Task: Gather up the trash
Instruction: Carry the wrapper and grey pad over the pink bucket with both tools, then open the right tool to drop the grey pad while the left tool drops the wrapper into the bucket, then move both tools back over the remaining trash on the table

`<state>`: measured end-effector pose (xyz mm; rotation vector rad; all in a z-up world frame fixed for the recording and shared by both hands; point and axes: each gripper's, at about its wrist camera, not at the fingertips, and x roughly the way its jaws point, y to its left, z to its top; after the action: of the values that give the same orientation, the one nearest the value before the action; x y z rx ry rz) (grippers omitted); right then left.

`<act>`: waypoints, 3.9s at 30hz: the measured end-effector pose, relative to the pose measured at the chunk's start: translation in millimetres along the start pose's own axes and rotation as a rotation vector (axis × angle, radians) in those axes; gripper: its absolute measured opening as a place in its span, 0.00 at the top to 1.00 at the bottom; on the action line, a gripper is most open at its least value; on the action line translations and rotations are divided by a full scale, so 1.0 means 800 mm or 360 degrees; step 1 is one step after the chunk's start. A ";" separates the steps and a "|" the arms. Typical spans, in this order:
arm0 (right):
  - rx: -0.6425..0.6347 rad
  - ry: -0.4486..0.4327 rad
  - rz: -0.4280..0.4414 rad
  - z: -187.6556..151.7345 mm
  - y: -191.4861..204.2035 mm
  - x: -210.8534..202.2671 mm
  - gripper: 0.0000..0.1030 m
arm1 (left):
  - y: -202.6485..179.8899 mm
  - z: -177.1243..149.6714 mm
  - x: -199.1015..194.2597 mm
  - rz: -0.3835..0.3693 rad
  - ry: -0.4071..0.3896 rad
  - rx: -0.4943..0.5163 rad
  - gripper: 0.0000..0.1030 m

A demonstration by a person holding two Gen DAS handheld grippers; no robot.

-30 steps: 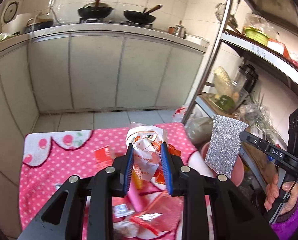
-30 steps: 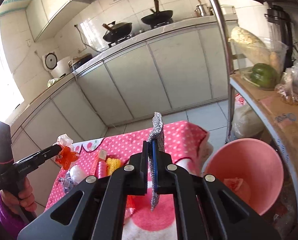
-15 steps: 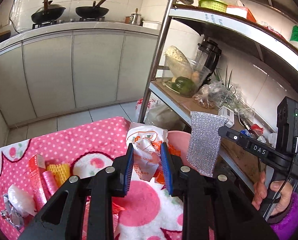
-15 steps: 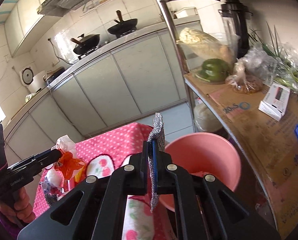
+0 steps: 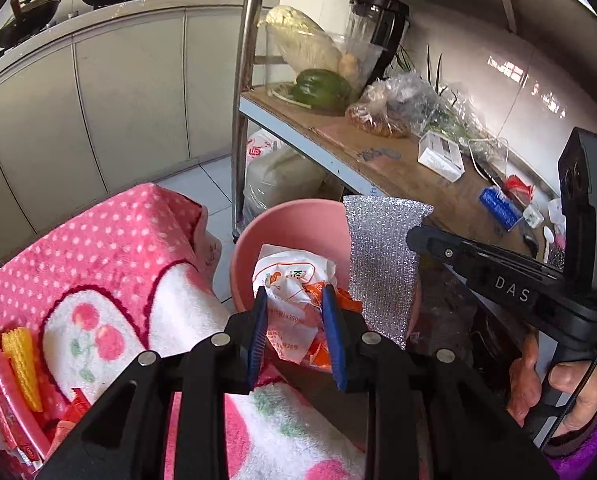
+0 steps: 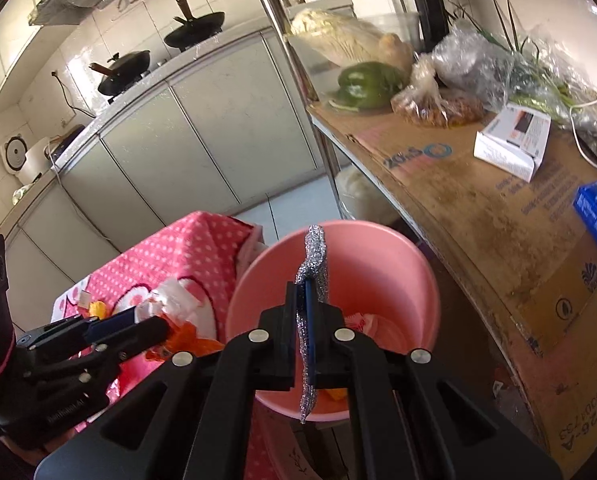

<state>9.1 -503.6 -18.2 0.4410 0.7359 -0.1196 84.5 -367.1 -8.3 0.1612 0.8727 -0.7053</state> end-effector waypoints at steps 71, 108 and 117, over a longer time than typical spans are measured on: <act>0.0047 0.0187 -0.0074 -0.056 -0.019 0.006 0.83 | -0.024 -0.038 0.089 -0.0034 0.0140 -0.0134 0.68; 0.0047 0.0177 -0.0056 -0.060 -0.018 -0.002 0.83 | -0.024 -0.025 0.054 -0.0052 0.0104 -0.0052 0.60; -0.0036 0.0157 -0.0037 -0.056 0.007 -0.012 0.83 | -0.004 -0.025 -0.003 -0.0044 0.0034 -0.0100 0.60</act>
<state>-24.8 -479.6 -39.2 0.4192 0.8387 -0.1119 68.3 -360.4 -18.7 0.1010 0.9180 -0.7023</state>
